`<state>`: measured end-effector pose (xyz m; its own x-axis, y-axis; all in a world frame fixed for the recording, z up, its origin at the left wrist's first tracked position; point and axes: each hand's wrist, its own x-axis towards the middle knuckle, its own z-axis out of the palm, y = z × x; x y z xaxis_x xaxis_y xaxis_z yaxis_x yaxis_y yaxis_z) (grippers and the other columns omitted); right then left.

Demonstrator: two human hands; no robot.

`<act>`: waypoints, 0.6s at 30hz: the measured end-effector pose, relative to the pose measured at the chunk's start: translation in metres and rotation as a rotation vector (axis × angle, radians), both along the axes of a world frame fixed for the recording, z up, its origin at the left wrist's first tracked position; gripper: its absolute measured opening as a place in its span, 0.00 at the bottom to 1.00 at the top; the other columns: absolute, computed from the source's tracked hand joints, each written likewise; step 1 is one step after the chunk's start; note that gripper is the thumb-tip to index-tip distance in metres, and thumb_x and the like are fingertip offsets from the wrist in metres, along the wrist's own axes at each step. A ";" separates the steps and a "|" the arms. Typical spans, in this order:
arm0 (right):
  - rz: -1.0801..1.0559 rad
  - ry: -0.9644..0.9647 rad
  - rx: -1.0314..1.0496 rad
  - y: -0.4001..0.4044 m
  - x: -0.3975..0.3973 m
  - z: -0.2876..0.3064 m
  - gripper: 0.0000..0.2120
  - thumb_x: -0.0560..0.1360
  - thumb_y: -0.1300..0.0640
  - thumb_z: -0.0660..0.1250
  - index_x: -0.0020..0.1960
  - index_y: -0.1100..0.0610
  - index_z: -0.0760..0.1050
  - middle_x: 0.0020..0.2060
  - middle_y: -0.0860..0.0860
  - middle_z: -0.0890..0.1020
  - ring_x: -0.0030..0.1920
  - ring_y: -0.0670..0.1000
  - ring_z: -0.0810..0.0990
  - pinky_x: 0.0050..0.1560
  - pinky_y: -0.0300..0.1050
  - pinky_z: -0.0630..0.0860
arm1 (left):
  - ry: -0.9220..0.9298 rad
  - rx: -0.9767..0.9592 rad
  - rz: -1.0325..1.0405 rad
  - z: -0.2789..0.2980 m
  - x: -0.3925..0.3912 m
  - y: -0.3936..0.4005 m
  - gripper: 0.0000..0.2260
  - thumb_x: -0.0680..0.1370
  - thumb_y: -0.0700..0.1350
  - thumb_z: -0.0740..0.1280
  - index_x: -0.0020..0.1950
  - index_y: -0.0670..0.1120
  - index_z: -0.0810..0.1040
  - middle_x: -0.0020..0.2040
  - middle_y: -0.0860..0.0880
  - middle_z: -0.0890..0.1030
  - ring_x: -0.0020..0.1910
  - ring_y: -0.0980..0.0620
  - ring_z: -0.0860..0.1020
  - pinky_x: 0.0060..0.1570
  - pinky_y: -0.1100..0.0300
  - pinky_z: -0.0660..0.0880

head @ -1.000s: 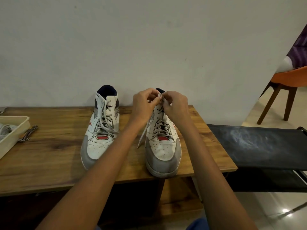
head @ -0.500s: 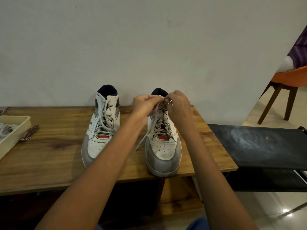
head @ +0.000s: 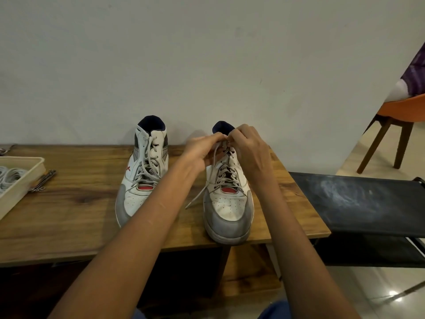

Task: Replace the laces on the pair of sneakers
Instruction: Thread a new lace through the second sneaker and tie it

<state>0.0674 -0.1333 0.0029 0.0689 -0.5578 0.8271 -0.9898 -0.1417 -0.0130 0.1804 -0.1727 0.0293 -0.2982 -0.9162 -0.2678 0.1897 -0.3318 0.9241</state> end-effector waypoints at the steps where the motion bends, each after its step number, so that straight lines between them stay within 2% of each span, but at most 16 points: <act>1: 0.013 -0.027 -0.002 0.000 -0.002 0.000 0.06 0.67 0.69 0.72 0.40 0.63 0.75 0.38 0.55 0.77 0.36 0.51 0.73 0.24 0.40 0.68 | 0.016 0.020 -0.010 -0.001 0.000 0.000 0.04 0.71 0.39 0.72 0.42 0.42 0.77 0.35 0.47 0.80 0.27 0.55 0.78 0.31 0.64 0.79; 4: 0.094 -0.304 0.014 0.000 -0.006 0.001 0.04 0.69 0.64 0.72 0.40 0.62 0.76 0.41 0.54 0.76 0.42 0.47 0.71 0.35 0.29 0.63 | 0.083 0.087 -0.006 -0.001 -0.002 -0.001 0.05 0.71 0.40 0.72 0.42 0.41 0.77 0.34 0.46 0.80 0.26 0.55 0.78 0.28 0.62 0.78; 6: 0.141 -0.506 0.057 0.001 -0.008 0.002 0.04 0.71 0.62 0.72 0.41 0.61 0.77 0.41 0.52 0.76 0.42 0.46 0.72 0.38 0.29 0.64 | 0.088 0.082 0.006 0.000 -0.002 -0.002 0.05 0.72 0.40 0.72 0.42 0.40 0.77 0.33 0.46 0.79 0.24 0.55 0.77 0.26 0.63 0.77; 9: 0.160 -0.693 0.143 0.006 -0.021 0.007 0.04 0.71 0.62 0.71 0.41 0.59 0.76 0.40 0.52 0.77 0.40 0.46 0.74 0.38 0.29 0.68 | 0.082 0.072 0.050 -0.003 0.004 -0.007 0.05 0.72 0.39 0.71 0.40 0.40 0.77 0.27 0.48 0.79 0.22 0.56 0.76 0.24 0.65 0.76; 11: 0.152 -0.811 0.244 0.010 -0.032 0.005 0.04 0.72 0.61 0.70 0.41 0.58 0.75 0.37 0.51 0.78 0.39 0.48 0.74 0.43 0.38 0.74 | 0.059 0.055 0.094 -0.007 0.010 -0.012 0.06 0.73 0.37 0.70 0.38 0.40 0.75 0.25 0.49 0.79 0.20 0.57 0.75 0.23 0.66 0.76; 13: 0.138 -0.940 0.353 0.015 -0.036 -0.004 0.05 0.74 0.61 0.68 0.39 0.57 0.75 0.34 0.49 0.76 0.36 0.48 0.73 0.43 0.48 0.74 | 0.009 0.025 0.112 -0.013 0.011 -0.013 0.06 0.73 0.37 0.70 0.38 0.39 0.75 0.27 0.47 0.79 0.22 0.56 0.75 0.24 0.66 0.76; 16: 0.123 -1.001 0.459 0.018 -0.032 -0.012 0.06 0.75 0.63 0.66 0.39 0.58 0.74 0.34 0.51 0.76 0.37 0.51 0.75 0.40 0.47 0.75 | -0.038 -0.032 0.052 -0.021 0.012 -0.012 0.04 0.74 0.36 0.69 0.40 0.39 0.76 0.30 0.47 0.80 0.27 0.55 0.77 0.26 0.65 0.77; 18: 0.151 -0.975 0.531 0.018 -0.031 -0.009 0.08 0.74 0.65 0.66 0.39 0.56 0.72 0.36 0.52 0.77 0.38 0.51 0.77 0.36 0.42 0.74 | -0.087 -0.135 -0.037 -0.021 0.016 -0.014 0.03 0.75 0.36 0.68 0.44 0.42 0.76 0.37 0.46 0.81 0.33 0.54 0.78 0.29 0.65 0.78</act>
